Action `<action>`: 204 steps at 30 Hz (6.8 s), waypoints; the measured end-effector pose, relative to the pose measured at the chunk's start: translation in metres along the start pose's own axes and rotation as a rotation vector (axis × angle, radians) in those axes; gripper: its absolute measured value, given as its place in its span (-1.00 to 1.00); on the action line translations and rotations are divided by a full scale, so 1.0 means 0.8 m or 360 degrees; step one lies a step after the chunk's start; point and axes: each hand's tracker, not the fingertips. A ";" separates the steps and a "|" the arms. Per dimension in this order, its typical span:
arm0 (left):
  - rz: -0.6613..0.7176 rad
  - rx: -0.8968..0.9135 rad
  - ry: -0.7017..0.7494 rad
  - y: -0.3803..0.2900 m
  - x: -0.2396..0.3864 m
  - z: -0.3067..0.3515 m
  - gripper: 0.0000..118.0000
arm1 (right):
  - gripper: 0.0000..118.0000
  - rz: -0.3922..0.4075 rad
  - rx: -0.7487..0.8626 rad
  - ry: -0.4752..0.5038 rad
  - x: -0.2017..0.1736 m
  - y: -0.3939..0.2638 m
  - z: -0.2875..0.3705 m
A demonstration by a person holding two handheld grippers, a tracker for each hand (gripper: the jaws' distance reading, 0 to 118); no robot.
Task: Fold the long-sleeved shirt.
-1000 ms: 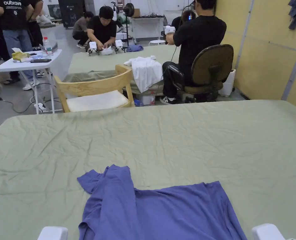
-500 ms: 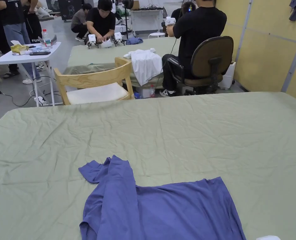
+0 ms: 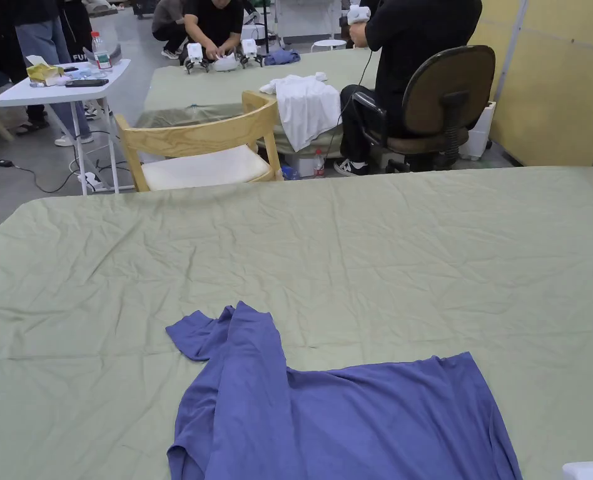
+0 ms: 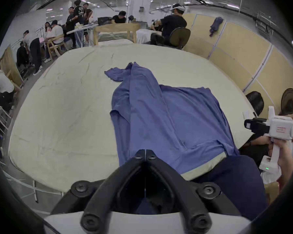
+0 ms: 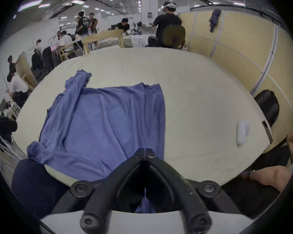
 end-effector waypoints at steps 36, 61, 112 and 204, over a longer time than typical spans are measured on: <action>0.0065 -0.0072 0.0023 0.383 -0.070 -0.371 0.92 | -0.96 -0.0261 -0.0038 0.0117 -0.016 0.057 -0.107; -0.0055 -0.0127 0.0048 0.373 -0.029 -0.291 -0.86 | -0.96 -0.0348 0.0088 0.0297 -0.023 0.054 -0.030; 0.0276 -0.0039 -0.0020 0.038 -0.016 -0.051 -1.00 | -0.96 -0.0206 0.0234 0.0445 -0.044 0.040 0.089; -0.0065 -0.0258 -0.0221 0.070 -0.073 -0.128 -0.93 | -0.86 0.0308 -0.0221 0.0231 0.070 0.064 -0.100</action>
